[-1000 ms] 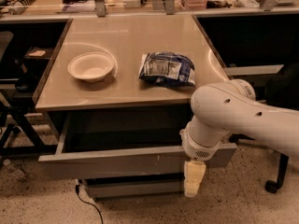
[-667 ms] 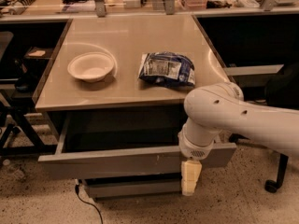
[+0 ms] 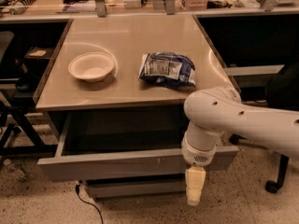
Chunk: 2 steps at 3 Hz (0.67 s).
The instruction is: Open top drawer
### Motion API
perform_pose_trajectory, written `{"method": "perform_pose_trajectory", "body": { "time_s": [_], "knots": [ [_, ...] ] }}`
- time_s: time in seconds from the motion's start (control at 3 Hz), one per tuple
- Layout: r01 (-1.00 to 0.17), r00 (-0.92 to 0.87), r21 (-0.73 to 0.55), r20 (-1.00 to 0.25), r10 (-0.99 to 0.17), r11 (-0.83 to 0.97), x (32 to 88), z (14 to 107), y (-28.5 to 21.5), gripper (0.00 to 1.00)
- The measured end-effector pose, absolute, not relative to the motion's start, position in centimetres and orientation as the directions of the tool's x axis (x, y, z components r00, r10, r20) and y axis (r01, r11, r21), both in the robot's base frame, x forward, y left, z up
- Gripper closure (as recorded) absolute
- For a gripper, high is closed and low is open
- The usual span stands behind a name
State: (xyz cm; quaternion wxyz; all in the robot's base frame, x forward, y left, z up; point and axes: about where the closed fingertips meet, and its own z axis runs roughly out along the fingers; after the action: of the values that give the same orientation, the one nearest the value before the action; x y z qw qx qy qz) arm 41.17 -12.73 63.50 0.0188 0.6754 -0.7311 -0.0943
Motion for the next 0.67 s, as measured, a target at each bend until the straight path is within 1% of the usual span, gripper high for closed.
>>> {"method": "perform_pose_trajectory", "body": {
  "time_s": [0.33,0.67],
  "knots": [
    [-0.971,-0.116,0.222,-0.11,-0.987,0.09,38.5,64.9,-13.4,0.0],
    [-0.968,-0.127,0.23,-0.116,-0.985,0.098,35.8,67.1,-13.9,0.0]
  ]
}}
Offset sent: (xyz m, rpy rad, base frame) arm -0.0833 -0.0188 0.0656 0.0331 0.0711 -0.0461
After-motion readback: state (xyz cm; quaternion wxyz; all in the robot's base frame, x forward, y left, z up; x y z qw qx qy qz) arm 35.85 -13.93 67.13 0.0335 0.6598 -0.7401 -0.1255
